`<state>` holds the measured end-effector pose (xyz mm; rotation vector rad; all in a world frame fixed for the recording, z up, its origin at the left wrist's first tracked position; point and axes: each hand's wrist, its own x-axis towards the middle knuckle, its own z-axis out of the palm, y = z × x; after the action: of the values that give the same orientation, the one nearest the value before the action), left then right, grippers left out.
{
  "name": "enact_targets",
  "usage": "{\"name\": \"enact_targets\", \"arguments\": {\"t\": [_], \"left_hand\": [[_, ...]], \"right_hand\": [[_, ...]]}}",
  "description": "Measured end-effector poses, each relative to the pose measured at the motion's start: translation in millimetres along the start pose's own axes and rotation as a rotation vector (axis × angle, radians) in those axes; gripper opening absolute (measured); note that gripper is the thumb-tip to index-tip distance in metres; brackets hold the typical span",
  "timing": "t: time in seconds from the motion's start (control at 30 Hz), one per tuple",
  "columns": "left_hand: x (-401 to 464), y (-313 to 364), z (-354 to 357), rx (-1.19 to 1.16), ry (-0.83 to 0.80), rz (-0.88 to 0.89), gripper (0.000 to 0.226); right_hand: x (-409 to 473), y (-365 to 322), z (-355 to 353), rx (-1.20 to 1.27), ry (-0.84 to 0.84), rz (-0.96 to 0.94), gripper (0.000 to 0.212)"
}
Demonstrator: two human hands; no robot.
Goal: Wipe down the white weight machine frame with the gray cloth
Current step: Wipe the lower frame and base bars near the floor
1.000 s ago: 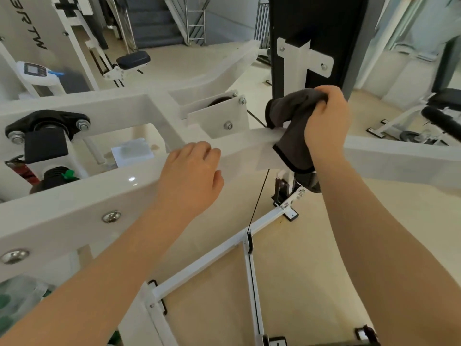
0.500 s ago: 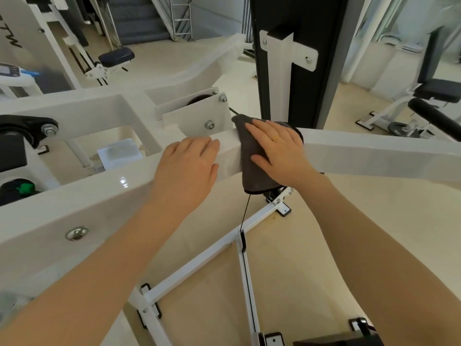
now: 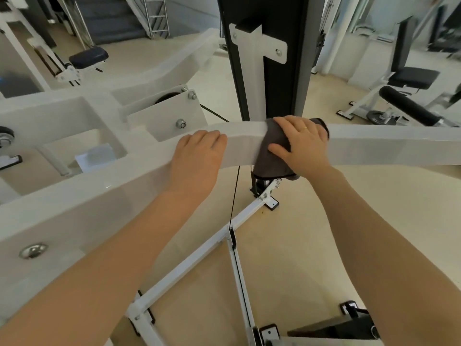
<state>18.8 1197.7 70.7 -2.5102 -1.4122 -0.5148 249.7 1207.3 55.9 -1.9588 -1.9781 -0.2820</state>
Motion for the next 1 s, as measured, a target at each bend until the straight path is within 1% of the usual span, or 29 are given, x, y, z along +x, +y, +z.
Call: {"name": "enact_targets", "arguments": {"t": [0.17, 0.23, 0.3, 0.4, 0.5, 0.63, 0.7, 0.8, 0.93, 1.0], "left_hand": [[-2, -1, 0, -0.058, 0.065, 0.023, 0.041], [-3, -1, 2, -0.058, 0.115, 0.051, 0.040], [-3, 0, 3, -0.039, 0.141, 0.050, 0.040], [1, 5, 6, -0.065, 0.189, 0.022, 0.038], [7, 14, 11, -0.083, 0.212, 0.044, 0.040], [15, 31, 20, -0.070, 0.183, 0.059, 0.045], [19, 33, 23, -0.069, 0.179, 0.057, 0.046], [22, 28, 24, -0.101, 0.176, 0.057, 0.046], [20, 24, 23, -0.183, 0.157, 0.076, 0.042], [20, 21, 20, -0.240, 0.147, 0.090, 0.047]], "right_hand": [[19, -64, 14, -0.020, 0.051, -0.207, 0.060], [24, -68, 12, -0.014, 0.048, -0.289, 0.062], [25, -49, 10, -0.019, 0.036, -0.340, 0.062], [25, -2, 0, -0.055, -0.014, -0.236, 0.071], [23, 35, -11, -0.071, -0.101, -0.134, 0.080], [17, 61, -17, -0.070, -0.101, -0.075, 0.080], [14, 60, -13, -0.092, -0.082, -0.066, 0.083], [12, 33, -2, -0.141, -0.009, -0.053, 0.089], [4, -27, 24, -0.158, 0.166, -0.200, 0.093], [0, -48, 36, -0.149, 0.264, -0.245, 0.099]]}}
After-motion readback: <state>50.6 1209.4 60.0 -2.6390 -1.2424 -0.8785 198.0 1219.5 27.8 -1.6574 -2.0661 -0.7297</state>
